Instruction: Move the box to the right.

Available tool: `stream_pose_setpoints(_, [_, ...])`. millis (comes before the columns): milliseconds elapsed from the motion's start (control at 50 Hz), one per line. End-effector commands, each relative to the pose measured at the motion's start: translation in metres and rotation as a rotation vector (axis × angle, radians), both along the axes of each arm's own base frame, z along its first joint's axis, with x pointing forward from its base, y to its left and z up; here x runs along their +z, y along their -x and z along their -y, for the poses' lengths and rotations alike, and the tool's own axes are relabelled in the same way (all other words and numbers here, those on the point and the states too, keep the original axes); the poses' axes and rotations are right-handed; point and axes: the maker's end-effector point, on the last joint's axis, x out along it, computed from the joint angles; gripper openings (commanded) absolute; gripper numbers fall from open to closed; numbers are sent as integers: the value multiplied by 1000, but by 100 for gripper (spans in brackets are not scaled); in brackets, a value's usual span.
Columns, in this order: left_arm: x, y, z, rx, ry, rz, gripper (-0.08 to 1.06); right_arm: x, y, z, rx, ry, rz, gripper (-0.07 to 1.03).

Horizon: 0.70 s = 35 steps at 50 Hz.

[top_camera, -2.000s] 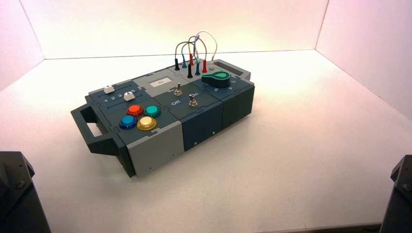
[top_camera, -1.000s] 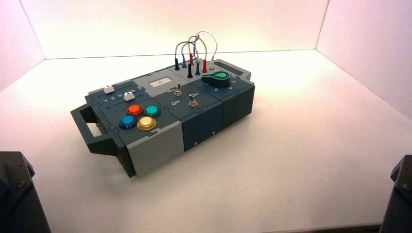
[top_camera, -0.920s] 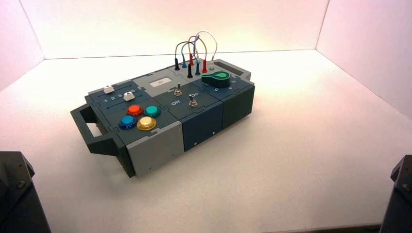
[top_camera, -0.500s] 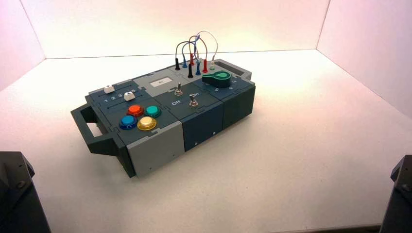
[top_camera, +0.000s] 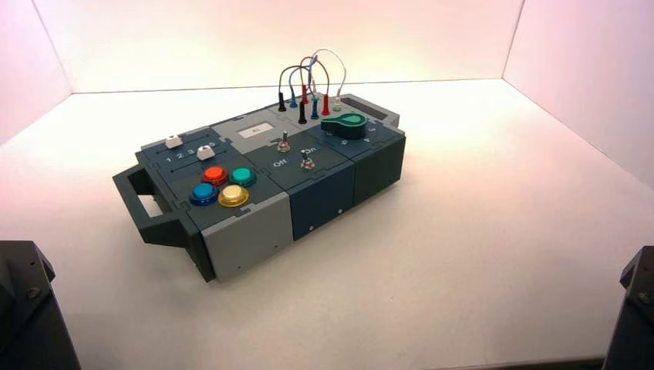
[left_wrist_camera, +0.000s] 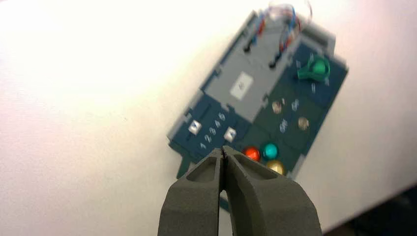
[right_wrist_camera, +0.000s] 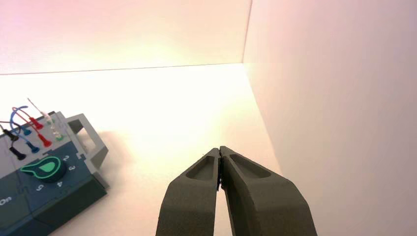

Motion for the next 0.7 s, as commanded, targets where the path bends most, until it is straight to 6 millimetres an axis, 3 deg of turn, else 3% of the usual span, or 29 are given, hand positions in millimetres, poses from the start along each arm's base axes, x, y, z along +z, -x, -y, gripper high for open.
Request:
stream_pose_setpoints(20, [1, -9, 12, -62, -22, -38, -3, 14, -8, -6, 18, -25, 9, -2])
stream_pose_setpoints(260, [-22, -11, 18, -139, -84, -157, -3, 12, -28, -16, 54, -49, -65, -2])
stream_pose_setpoints(700, [-39, -7, -7, -233, -304, -321, -3, 6, -60, -45, 164, -109, -171, -2])
